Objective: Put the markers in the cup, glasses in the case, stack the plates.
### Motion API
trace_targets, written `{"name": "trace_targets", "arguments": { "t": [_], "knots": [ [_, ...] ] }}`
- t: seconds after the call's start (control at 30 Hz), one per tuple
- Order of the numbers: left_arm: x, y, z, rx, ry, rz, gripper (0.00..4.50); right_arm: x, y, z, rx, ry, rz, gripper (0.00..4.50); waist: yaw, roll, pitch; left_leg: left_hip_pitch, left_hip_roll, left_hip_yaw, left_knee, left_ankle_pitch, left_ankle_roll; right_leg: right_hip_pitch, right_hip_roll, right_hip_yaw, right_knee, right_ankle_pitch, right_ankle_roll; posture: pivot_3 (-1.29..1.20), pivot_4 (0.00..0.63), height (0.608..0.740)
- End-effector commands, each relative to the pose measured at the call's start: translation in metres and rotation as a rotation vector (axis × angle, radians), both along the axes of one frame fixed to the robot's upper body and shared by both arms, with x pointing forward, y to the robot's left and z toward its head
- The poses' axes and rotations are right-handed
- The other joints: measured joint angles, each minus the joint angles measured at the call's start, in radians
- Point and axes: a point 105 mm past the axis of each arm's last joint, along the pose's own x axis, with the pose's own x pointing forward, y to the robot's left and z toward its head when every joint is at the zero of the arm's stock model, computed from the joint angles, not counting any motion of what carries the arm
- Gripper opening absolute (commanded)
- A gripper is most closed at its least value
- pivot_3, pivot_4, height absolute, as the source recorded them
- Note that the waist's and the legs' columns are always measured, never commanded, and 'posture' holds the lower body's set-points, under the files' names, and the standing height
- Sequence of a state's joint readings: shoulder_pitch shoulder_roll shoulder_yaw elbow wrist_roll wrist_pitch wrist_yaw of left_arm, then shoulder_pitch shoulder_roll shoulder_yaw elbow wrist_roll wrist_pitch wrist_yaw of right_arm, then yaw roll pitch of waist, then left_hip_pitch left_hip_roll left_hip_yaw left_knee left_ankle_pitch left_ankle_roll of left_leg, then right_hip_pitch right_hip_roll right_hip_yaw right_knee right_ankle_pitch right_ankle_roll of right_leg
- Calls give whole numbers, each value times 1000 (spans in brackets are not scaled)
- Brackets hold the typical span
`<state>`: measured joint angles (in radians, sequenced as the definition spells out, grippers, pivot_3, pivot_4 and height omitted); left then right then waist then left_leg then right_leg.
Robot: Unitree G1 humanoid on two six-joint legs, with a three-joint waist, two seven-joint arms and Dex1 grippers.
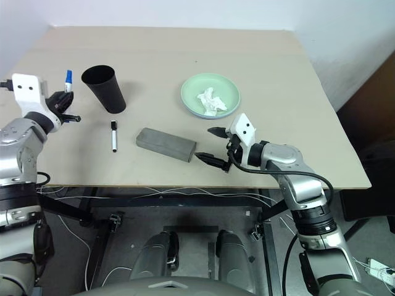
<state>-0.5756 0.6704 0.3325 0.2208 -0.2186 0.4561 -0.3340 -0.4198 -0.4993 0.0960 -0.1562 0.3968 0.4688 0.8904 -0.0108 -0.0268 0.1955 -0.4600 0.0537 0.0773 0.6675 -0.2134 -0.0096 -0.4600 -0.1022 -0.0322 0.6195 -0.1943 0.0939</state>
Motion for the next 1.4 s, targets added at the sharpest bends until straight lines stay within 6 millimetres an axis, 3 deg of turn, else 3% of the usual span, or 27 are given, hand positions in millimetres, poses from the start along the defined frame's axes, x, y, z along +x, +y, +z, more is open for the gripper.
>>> {"name": "trace_targets", "arguments": {
  "t": [0.03,0.17,0.33,0.53,0.87,1.4],
  "knots": [
    [-8,12,41,53,-127,89,278,-1,2,17,23,-63,16,4500,0,0,0,0,0,0,0,0,0,0,0,0,0,0,0,0,150,691],
    [-8,7,72,101,-237,81,278,-1,3,17,27,-64,15,4500,3,0,0,0,0,0,0,0,0,0,0,0,0,0,0,0,150,691],
    [1,-25,114,133,-453,-88,278,-1,4,18,38,-69,7,4500,5,0,0,0,0,0,0,0,0,0,0,0,0,0,0,0,150,691],
    [22,-35,126,94,-536,-165,278,1,3,19,46,-79,-13,4500,0,0,0,0,0,1,1,1,1,1,0,0,1,2,3,0,150,691],
    [47,-45,90,58,-493,-227,278,1,0,20,32,-87,-36,4500,1,0,0,0,0,1,1,1,1,0,1,0,1,2,4,0,150,691],
    [56,-51,66,-12,-468,-237,278,2,-4,17,10,-97,-48,4500,1,-1,0,-1,0,1,1,1,1,0,1,0,1,2,4,0,150,691]
  ]
}}
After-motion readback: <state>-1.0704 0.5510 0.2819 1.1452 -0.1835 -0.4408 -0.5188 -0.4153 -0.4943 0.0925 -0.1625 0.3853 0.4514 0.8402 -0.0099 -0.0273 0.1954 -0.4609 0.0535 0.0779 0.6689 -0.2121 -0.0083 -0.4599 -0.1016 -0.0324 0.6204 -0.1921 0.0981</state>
